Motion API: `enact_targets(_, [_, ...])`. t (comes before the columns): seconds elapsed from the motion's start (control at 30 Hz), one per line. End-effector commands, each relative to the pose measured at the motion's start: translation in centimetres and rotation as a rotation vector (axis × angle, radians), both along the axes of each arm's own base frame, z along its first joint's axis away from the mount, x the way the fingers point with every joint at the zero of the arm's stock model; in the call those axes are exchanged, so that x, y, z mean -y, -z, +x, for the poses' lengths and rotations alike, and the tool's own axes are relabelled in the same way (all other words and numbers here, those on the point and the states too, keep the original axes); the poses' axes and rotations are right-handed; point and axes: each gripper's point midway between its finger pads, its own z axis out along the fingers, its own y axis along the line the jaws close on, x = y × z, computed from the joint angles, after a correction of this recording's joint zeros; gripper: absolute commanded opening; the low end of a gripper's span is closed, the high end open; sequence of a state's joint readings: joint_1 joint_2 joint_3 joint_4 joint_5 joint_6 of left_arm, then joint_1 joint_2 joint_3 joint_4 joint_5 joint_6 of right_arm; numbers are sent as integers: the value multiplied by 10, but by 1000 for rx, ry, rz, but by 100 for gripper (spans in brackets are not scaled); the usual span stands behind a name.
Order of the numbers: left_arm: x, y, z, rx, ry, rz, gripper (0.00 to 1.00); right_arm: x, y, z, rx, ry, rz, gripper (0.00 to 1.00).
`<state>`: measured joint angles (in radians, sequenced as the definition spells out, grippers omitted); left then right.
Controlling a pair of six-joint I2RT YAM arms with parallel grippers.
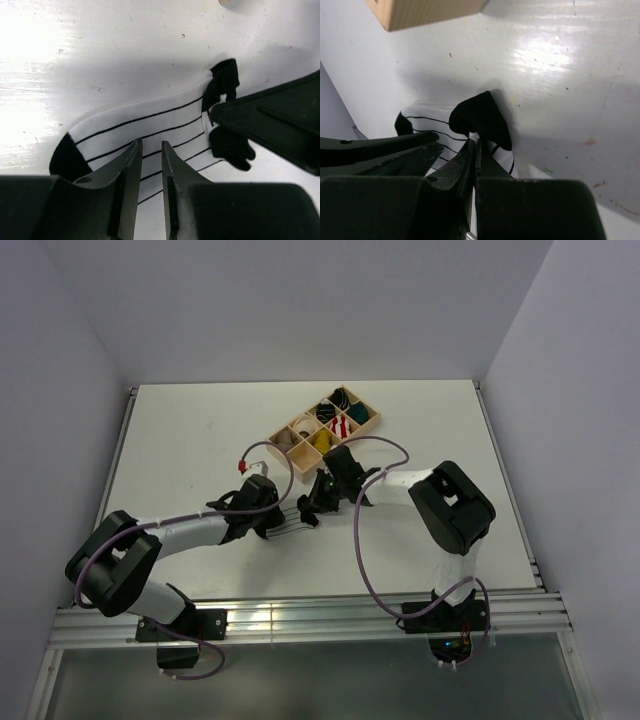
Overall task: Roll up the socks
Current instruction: Roll the sock at the center of the board.
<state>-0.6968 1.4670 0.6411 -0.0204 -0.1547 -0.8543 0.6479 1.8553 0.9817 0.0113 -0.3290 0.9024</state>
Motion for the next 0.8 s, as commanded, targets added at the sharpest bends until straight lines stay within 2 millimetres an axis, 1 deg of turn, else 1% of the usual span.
enact_targets(0.0, [1, -15, 9, 94, 43, -4, 28, -9, 0, 9, 6, 36, 36, 0])
enact_targets(0.07, [-4, -15, 11, 101, 37, -6, 28, -13, 2, 4, -5, 25, 49, 6])
enact_targets(0.1, [-3, -20, 12, 107, 40, -29, 29, -14, 0, 4, 1, 27, 62, 17])
enact_targets(0.13, [-6, -23, 14, 108, 28, -35, 31, -14, 0, 3, -1, 29, 67, 22])
enact_targets(0.17, [-5, -30, 15, 118, 20, -51, 32, -14, 1, -1, -7, 27, 71, 27])
enact_targets(0.2, [-4, -34, 15, 117, 15, -66, 32, -17, -5, -1, -3, 28, 92, 34])
enact_targets(0.3, [4, -50, 15, 110, -17, -136, 34, -18, -11, 0, 17, 36, 99, 43])
enact_targets(0.33, [9, -53, 11, 105, -5, -165, 34, -18, -12, 0, 21, 35, 104, 44])
enact_targets(0.37, [14, -59, 12, 114, -9, -198, 34, -19, -14, 0, 23, 35, 111, 44])
enact_targets(0.43, [21, -62, 10, 119, -7, -200, 34, -21, -17, 1, 25, 35, 119, 44])
enact_targets(0.47, [25, -59, 8, 103, -6, -199, 33, -21, -17, 1, 25, 35, 120, 46])
enact_targets(0.5, [28, -59, 8, 99, -4, -205, 33, -21, -18, 1, 28, 35, 124, 49])
enact_targets(0.57, [32, -53, 7, 76, -17, -208, 33, -21, -19, 0, 28, 38, 127, 55])
enact_targets(0.63, [36, -51, 8, 74, -23, -217, 31, -21, -22, 1, 34, 45, 142, 56])
enact_targets(0.67, [37, -46, 9, 64, -35, -217, 31, -22, -24, 1, 38, 48, 147, 56])
enact_targets(0.73, [41, -46, 10, 65, -42, -225, 30, -22, -27, 2, 43, 52, 152, 56])
enact_targets(0.77, [43, -42, 10, 55, -48, -225, 30, -22, -29, 4, 49, 55, 152, 56])
